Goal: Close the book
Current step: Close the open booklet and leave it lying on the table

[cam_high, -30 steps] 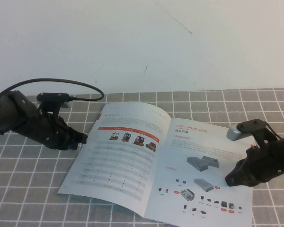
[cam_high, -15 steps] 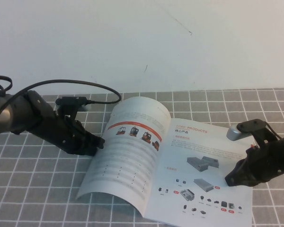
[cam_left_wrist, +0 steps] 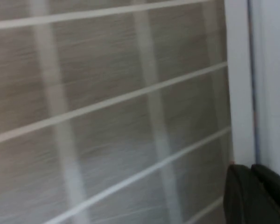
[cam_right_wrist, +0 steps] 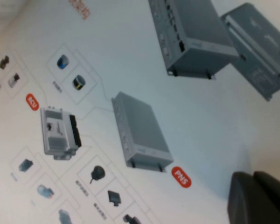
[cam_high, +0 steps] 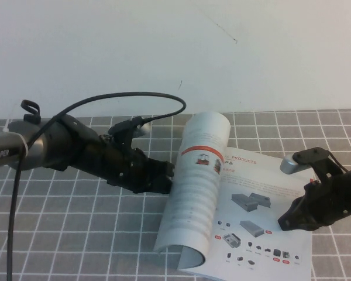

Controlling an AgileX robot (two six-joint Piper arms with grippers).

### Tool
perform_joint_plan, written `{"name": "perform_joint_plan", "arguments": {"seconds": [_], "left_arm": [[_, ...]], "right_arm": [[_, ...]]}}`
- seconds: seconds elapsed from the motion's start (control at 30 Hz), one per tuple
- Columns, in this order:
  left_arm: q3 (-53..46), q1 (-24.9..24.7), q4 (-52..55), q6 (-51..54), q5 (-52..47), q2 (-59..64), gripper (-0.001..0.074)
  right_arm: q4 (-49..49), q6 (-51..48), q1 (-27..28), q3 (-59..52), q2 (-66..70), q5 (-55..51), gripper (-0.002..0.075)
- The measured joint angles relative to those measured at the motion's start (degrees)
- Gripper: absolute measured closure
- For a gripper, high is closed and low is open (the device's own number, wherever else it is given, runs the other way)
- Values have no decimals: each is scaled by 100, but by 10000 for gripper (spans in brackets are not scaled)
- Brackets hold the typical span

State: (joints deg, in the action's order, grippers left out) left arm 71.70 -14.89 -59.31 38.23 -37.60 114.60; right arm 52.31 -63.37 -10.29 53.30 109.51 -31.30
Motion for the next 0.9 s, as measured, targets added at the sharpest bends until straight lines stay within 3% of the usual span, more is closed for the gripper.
{"name": "perform_joint_plan", "arguments": {"seconds": [0.2,0.37,0.73,0.9], "left_arm": [[0,-101,-1214,583,-524,-138,737],[0,-101,-1528,804,-574,-396,737],[0,-101,-1131,1104,-600,-986,737],[0,-101,-272,1069,-249,-1686,737]], "right_arm": [[0,0,0,0,0,0,729],[-399,272,-11,160,9,-122,728],[-4061,2982,-31,1175,-811,-1449,729],[-4593,3326,-31,1654,-1467,-1968,729]]}}
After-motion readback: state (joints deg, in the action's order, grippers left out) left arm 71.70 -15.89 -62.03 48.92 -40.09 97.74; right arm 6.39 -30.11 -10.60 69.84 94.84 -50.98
